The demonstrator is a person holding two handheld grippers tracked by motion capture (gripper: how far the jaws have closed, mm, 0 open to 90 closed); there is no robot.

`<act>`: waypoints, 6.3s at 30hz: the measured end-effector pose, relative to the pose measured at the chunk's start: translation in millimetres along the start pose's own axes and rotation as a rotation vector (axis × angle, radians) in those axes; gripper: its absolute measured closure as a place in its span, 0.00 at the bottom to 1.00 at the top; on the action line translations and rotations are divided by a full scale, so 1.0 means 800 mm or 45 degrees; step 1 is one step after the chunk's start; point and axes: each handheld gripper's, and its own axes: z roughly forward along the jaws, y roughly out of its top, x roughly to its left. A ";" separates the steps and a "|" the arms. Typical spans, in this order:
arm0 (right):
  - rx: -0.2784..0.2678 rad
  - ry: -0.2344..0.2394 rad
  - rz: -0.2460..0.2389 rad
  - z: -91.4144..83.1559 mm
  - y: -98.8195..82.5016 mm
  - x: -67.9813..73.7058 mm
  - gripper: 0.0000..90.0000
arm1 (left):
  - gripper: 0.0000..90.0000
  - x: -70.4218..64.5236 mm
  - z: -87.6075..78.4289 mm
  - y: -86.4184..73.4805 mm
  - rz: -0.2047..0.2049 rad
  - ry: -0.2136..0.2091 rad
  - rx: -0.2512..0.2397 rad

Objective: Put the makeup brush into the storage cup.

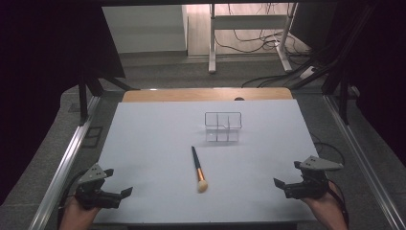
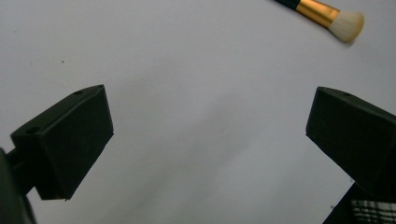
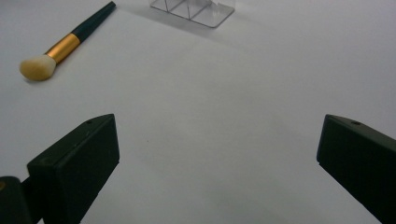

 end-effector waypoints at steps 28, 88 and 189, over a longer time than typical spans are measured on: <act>-0.086 -0.009 -0.050 -0.004 0.004 0.004 0.00 | 0.01 -0.014 0.019 0.042 -0.003 -0.117 -0.051; -0.041 -0.019 -0.065 -0.001 0.004 0.006 0.00 | 0.02 -0.032 0.091 0.118 0.147 -0.226 0.142; -0.004 0.000 -0.086 0.003 0.004 0.009 0.00 | 0.01 -0.110 0.219 0.223 0.307 -0.244 0.455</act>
